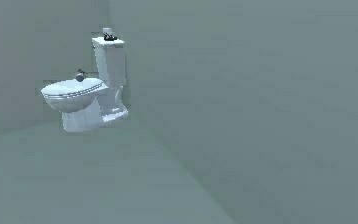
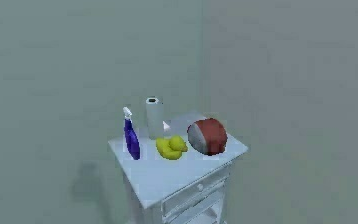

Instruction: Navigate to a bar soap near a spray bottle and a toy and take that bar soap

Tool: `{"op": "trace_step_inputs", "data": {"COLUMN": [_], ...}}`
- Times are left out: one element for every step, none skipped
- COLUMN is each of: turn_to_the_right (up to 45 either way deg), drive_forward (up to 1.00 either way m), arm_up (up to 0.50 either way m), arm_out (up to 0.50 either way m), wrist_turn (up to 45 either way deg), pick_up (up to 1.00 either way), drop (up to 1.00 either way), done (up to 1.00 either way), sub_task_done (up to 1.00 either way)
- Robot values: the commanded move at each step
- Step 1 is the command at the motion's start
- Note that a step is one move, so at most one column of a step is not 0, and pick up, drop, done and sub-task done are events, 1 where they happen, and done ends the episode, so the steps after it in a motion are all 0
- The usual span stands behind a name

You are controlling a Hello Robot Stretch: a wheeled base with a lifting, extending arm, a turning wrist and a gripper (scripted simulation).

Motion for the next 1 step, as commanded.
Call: {"op": "trace_step_inputs", "data": {"turn_to_the_right": [-3.0], "drive_forward": [0.00], "arm_up": [0.00], "arm_out": [0.00], "wrist_turn": [0.0], "pick_up": [0.00], "drop": [0.00], "done": [0.00], "sub_task_done": [0.00]}}
